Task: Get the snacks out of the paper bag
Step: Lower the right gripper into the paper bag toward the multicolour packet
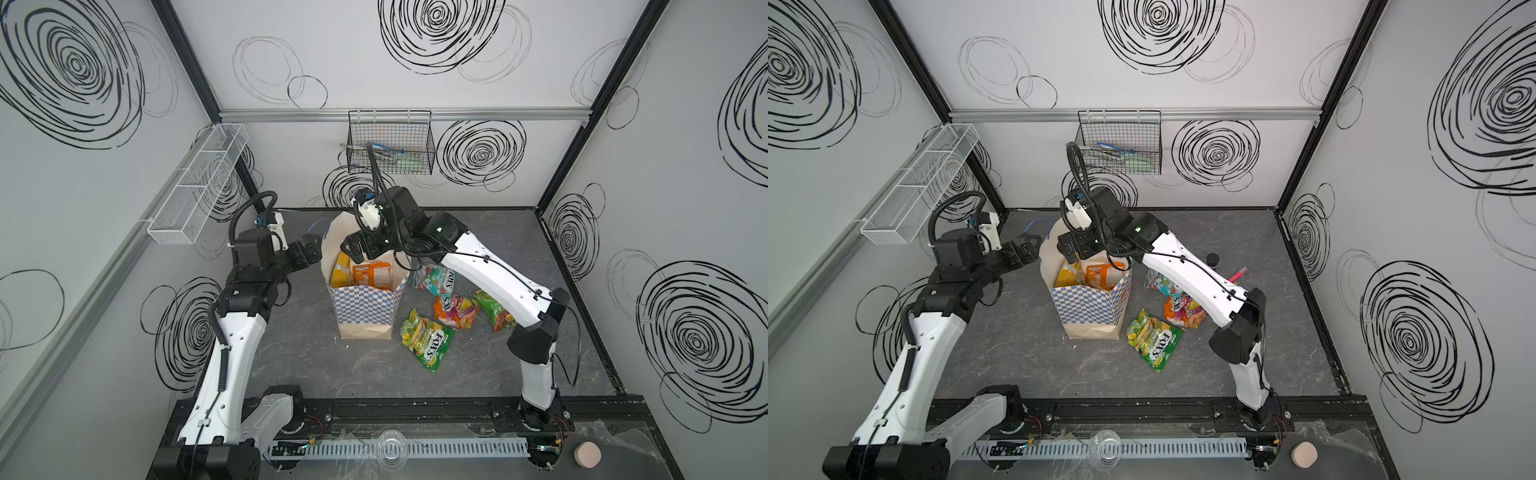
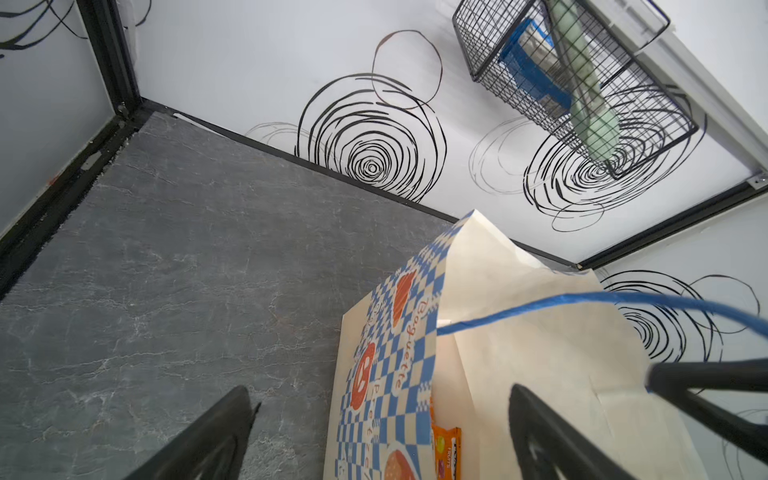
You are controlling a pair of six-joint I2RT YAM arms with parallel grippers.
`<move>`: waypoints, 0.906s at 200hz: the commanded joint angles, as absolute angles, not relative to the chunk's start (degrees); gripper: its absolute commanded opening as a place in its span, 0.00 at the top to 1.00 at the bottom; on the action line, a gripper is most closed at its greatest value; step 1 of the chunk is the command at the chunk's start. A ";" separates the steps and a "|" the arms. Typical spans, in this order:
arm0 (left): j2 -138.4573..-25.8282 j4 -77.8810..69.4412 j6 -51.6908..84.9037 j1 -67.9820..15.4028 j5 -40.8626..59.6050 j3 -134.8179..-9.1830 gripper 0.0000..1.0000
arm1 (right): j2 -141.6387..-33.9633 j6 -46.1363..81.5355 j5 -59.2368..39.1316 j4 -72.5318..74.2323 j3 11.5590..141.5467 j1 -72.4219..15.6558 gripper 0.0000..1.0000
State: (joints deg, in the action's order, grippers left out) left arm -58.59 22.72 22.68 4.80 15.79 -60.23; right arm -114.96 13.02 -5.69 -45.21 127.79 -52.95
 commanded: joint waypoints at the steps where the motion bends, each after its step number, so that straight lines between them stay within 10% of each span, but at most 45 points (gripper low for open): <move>1: -57.65 15.16 23.99 5.54 20.09 -58.88 0.09 | -118.13 13.17 -7.09 -49.66 129.89 -52.28 0.04; 92: -56.77 3.62 23.82 5.84 24.60 -50.16 0.68 | -132.24 11.11 -1.89 -51.48 130.55 -54.89 0.06; 181: -56.96 -3.10 27.72 8.26 33.21 -46.15 0.80 | -142.40 13.32 -4.57 -52.93 130.36 -53.51 0.00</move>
State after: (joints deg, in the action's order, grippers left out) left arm -57.63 1.93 26.48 7.79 29.82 -47.11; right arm -139.61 11.97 -3.84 -50.22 129.38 -53.87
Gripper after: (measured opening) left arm 0.204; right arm 0.999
